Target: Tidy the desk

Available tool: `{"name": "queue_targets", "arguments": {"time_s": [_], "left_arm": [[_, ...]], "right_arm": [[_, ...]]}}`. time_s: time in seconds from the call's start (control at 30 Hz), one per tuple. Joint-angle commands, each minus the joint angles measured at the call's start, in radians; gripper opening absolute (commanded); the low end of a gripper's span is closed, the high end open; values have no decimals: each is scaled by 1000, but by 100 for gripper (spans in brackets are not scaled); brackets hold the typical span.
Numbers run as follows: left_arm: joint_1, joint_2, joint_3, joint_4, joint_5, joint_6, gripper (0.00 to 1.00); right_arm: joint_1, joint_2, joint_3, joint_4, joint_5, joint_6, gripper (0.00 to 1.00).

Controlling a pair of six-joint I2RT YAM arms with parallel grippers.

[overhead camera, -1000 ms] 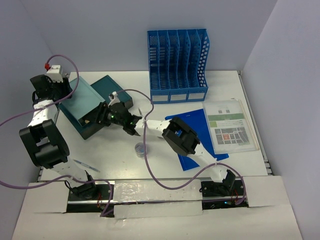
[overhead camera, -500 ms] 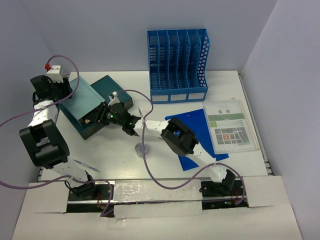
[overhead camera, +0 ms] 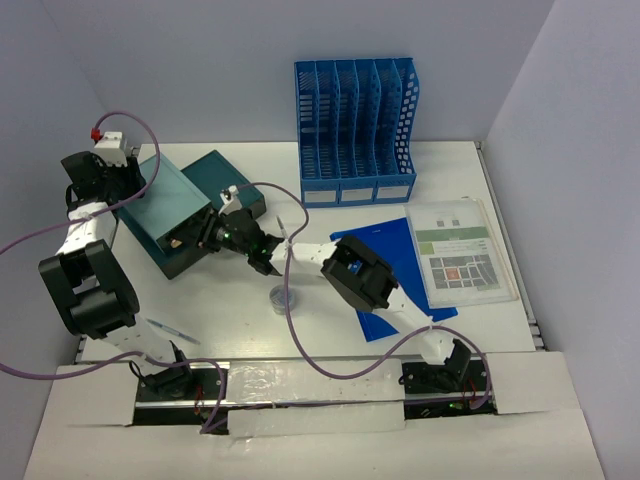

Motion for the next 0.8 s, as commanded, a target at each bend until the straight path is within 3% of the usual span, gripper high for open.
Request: {"name": "queue_targets", "arguments": {"time_s": [0.0, 0.47, 0.63, 0.77], "left_arm": [[7, -1, -30, -77, 4, 16, 57], [10, -4, -45, -73, -7, 25, 57], [10, -7, -42, -79, -7, 24, 57], [9, -10, -42, -78, -6, 21, 57]], "right_arm": [[10, -128, -110, 66, -27, -78, 15], [45, -408, -614, 197, -97, -125, 15], [59, -490, -708, 186, -84, -183, 23], [56, -522, -740, 166, -85, -212, 39]]}}
